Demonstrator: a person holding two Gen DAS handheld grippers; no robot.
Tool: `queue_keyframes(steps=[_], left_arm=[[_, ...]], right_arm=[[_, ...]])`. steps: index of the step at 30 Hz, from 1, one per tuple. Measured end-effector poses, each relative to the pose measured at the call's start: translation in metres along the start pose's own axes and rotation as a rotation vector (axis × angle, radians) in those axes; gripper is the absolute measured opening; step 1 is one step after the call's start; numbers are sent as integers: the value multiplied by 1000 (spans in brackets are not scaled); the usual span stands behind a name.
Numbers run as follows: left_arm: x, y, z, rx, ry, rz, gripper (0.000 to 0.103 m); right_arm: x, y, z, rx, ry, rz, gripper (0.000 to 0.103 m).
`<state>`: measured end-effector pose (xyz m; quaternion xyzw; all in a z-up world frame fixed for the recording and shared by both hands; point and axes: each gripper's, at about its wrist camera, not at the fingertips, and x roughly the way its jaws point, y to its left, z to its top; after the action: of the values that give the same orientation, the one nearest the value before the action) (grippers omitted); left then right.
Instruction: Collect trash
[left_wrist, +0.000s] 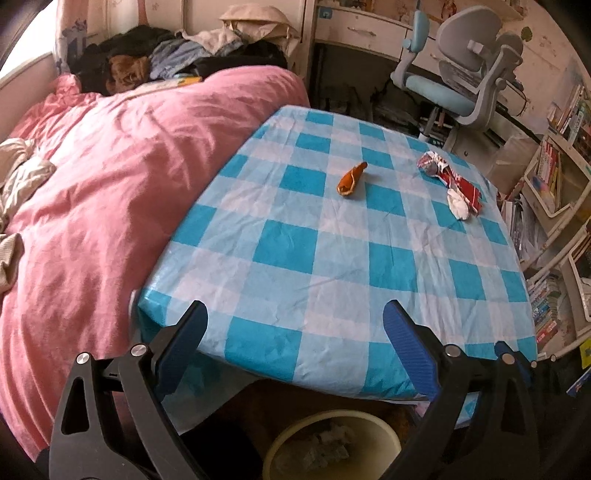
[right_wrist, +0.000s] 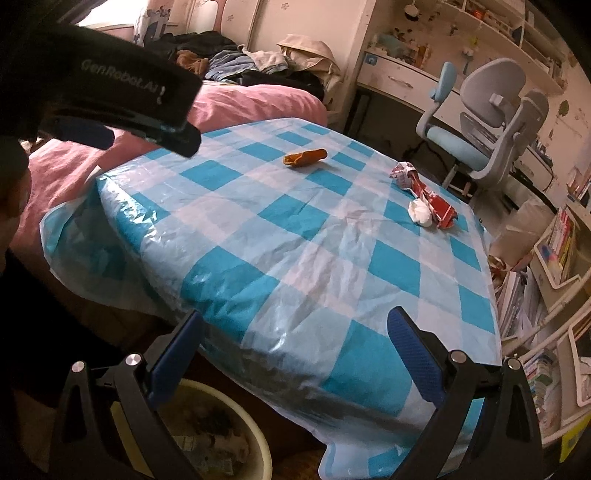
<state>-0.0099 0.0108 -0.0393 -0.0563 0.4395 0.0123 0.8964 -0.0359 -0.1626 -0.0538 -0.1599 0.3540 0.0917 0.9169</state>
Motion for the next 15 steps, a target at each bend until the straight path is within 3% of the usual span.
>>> queue_keyframes(steps=[15], left_arm=[[15,-3,0,-3,33,-1,92]], right_arm=[[14,-10,8,59,19,3,95]])
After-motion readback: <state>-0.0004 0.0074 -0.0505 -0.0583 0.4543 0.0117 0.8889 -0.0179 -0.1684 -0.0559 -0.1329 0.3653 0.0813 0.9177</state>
